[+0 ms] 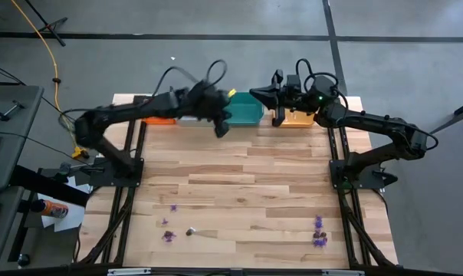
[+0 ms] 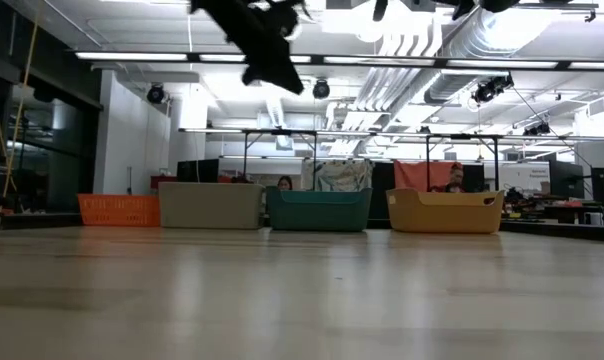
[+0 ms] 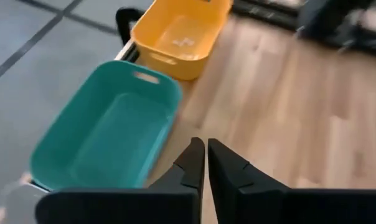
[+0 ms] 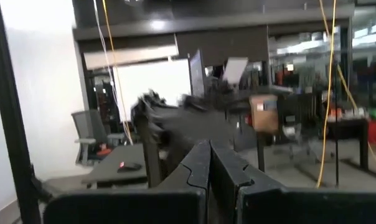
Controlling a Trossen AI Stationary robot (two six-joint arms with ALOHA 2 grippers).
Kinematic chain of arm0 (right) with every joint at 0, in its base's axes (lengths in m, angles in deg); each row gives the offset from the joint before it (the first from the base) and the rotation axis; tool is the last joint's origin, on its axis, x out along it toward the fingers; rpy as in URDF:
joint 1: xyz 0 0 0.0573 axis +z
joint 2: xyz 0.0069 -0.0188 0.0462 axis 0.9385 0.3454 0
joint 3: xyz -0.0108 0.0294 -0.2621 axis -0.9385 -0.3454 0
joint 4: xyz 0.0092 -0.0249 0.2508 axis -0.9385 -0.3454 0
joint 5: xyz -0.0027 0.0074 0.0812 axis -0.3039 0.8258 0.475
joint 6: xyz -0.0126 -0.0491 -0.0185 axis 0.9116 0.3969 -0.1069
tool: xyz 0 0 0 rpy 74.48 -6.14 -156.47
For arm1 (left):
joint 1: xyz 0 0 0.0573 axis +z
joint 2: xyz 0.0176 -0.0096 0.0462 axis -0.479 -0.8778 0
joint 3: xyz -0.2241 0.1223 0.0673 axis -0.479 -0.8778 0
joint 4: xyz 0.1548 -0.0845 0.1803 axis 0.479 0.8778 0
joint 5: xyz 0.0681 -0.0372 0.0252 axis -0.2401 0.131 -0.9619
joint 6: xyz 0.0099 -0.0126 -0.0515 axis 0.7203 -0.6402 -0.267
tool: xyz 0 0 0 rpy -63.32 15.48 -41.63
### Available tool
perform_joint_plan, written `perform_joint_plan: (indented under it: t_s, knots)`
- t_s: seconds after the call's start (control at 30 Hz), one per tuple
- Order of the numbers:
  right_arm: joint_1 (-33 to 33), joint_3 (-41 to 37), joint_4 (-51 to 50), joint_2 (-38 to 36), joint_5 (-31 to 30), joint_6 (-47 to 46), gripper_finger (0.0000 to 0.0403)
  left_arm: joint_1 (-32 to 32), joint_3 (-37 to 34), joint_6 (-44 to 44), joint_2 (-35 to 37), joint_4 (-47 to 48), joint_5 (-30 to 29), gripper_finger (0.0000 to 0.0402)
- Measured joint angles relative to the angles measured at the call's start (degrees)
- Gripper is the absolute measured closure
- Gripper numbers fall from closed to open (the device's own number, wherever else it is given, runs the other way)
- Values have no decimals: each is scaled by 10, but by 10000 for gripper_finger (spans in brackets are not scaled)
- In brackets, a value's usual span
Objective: Sort Halloween decoration
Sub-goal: Put the white bone into the yellow bin
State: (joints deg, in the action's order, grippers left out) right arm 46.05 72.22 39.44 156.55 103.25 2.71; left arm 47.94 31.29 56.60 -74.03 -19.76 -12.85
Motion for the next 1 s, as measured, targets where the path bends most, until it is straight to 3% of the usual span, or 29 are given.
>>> perform_joint_plan:
  t_s: [0.23, 0.4, 0.6, 1.0]
  knots:
    - [1, 0, -105, 0, 2, 3, 403, -88, -253, -62, 195, -255, 29, 401]
    - [8, 0, -137, 0, 17, 50, 403, -129, -356, -86, 295, -385, 23, 401]
    - [20, 0, -146, 0, 34, 77, 403, -138, -383, -62, 348, -395, 12, 401]
    - [23, 0, -152, 0, 33, 58, 403, -133, -383, -57, 353, -398, 11, 401]
